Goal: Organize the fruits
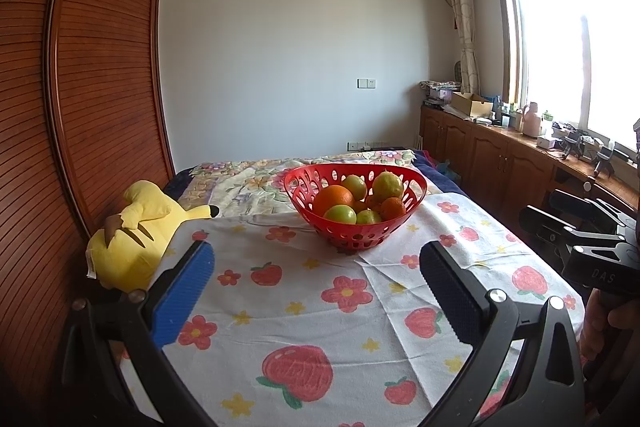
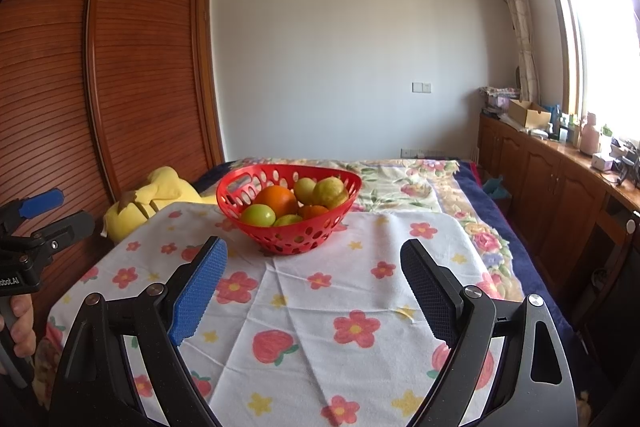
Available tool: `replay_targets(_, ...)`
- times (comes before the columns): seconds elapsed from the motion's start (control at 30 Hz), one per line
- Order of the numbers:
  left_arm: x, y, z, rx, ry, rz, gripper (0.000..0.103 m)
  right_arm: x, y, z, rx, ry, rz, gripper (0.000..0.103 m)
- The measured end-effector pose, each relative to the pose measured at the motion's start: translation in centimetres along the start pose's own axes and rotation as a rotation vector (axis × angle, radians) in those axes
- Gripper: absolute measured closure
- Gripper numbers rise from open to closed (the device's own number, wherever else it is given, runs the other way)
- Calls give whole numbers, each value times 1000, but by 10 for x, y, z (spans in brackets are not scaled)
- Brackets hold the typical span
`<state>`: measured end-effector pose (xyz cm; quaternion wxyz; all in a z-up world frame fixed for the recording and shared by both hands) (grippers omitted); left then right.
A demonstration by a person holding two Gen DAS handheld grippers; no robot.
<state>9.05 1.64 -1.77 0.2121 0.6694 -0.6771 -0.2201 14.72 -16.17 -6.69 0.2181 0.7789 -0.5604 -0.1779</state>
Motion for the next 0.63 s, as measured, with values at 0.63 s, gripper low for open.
replay_targets(0.63, -1, 2, 0, -1, 0, -1, 0, 0, 0, 0, 1, 0, 1, 13)
Point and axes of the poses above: each gripper's, at about its wrist camera, not at the fingertips, and y roughly against the way its jaws point, x to its right, z to its underside, the point moved 6 cm from there along -y, roughly the way its jaws point, and after that the axes turned 12 degrees about -x, right-handed, at the moved point
